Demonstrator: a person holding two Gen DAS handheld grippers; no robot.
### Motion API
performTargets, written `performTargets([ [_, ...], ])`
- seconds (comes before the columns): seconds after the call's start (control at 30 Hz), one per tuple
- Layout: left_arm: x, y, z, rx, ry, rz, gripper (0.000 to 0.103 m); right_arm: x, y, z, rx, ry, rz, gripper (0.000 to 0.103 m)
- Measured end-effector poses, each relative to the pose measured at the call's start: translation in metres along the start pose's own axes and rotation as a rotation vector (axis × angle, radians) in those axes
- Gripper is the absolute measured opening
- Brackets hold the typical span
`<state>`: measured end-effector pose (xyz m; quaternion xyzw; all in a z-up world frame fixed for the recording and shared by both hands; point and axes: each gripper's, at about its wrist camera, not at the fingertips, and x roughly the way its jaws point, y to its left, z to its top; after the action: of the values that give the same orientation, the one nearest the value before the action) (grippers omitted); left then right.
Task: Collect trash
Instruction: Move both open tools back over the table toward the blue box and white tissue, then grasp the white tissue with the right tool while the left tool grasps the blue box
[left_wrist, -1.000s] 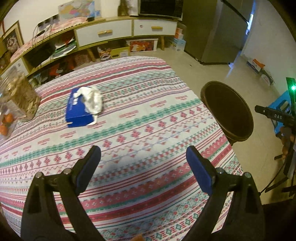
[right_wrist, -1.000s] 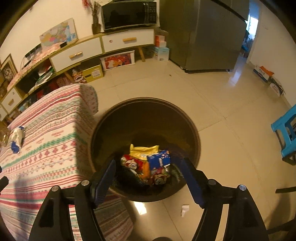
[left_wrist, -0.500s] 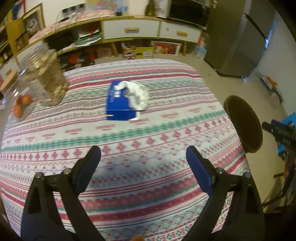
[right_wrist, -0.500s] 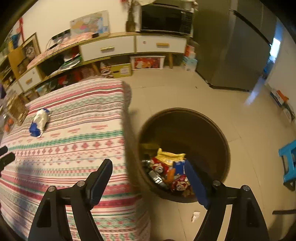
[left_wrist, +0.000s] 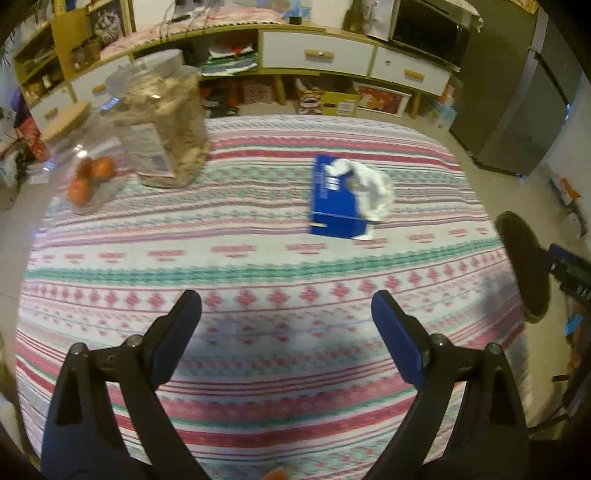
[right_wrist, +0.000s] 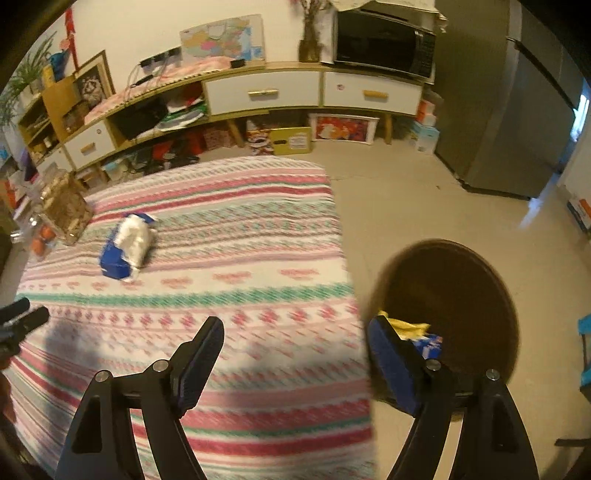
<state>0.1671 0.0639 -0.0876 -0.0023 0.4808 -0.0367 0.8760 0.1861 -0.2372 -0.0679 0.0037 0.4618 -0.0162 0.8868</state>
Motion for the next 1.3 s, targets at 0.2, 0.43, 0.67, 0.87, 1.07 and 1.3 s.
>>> performTargets([
  [0.2,0.004,0.032,0.004,-0.028,-0.016,0.055,0.093,0.021,0.051,0.021,-0.038,-0.031,0.056,0.082],
  [0.43,0.018,0.06,0.011,-0.099,-0.007,0.087,0.093,0.061,0.103,0.035,-0.048,-0.013,0.16,0.082],
  [0.67,0.027,0.076,0.017,-0.176,-0.004,0.067,0.093,0.096,0.146,0.044,-0.078,0.003,0.24,0.075],
  [0.87,0.035,0.07,0.023,-0.192,-0.008,0.061,0.093,0.111,0.149,0.046,-0.068,-0.009,0.284,0.042],
  [1.07,0.044,0.053,0.028,-0.207,-0.013,0.039,0.093,0.108,0.132,0.05,-0.058,0.004,0.309,0.01],
  [1.3,0.057,0.02,0.035,-0.175,-0.011,-0.008,0.093,0.083,0.091,0.051,-0.024,-0.015,0.257,0.008],
])
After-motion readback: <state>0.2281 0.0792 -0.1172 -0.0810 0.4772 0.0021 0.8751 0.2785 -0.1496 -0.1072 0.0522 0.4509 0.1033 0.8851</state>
